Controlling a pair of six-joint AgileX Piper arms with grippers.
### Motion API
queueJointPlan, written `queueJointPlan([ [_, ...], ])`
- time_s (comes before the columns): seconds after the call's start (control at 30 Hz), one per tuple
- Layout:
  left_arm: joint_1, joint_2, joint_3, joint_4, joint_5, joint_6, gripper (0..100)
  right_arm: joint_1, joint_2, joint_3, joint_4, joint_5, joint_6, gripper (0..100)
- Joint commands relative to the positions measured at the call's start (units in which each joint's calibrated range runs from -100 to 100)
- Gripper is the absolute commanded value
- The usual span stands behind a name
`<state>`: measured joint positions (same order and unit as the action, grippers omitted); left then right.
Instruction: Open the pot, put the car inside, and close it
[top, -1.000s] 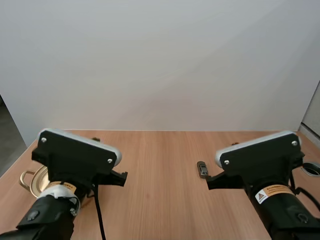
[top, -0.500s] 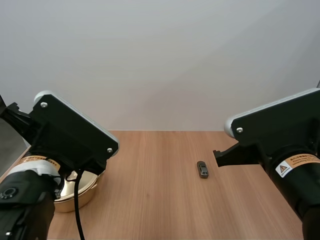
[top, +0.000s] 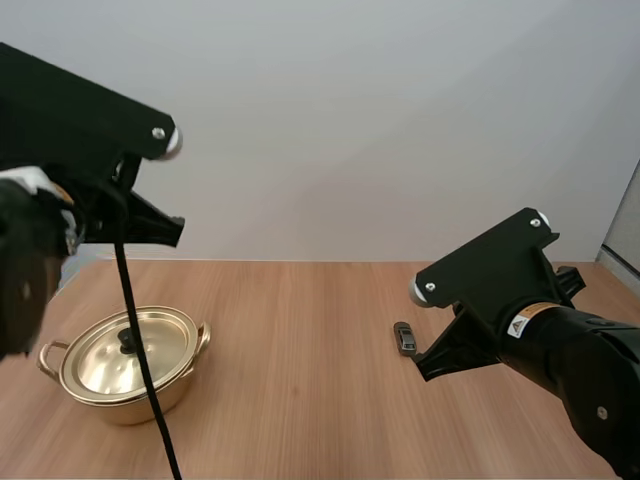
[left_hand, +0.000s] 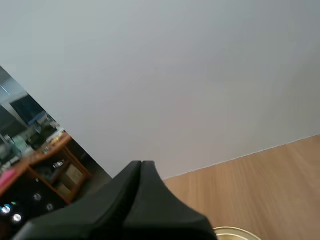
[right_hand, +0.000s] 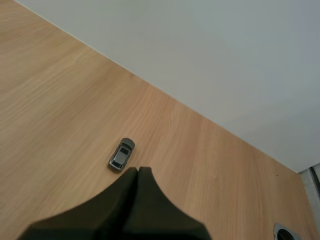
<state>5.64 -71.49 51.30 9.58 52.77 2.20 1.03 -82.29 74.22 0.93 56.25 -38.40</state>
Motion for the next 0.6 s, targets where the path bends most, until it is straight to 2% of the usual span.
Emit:
queueJointPlan([
  [0.0,0.4,15.37,-14.67,-3.87,17.02,3.25,0,0.52,-0.04,-0.05,-0.01,0.62,0.01,0],
  [0.17,1.47,33.58,-25.89,-6.5,46.75,8.62,0,3.0,-0.04,-0.05,0.09,2.61,0.01,0],
  [0.37,3.76,45.89,-28.62,-3.99,47.23,12.0,0,3.86,-0.04,-0.05,-0.04,2.61,0.01,0],
  [0.47,4.28,48.62,-28.62,-1.76,47.23,12.0,0,3.86,-0.04,-0.05,-0.04,2.61,0.01,0],
  [0.5,4.28,49.23,-28.62,-1.58,47.23,12.0,2,3.86,-0.04,-0.05,-0.04,2.61,0.01,0],
  [0.57,4.28,49.81,-28.62,-2.22,47.23,12.53,12,3.86,-0.04,-0.05,-0.04,2.61,0.01,0],
])
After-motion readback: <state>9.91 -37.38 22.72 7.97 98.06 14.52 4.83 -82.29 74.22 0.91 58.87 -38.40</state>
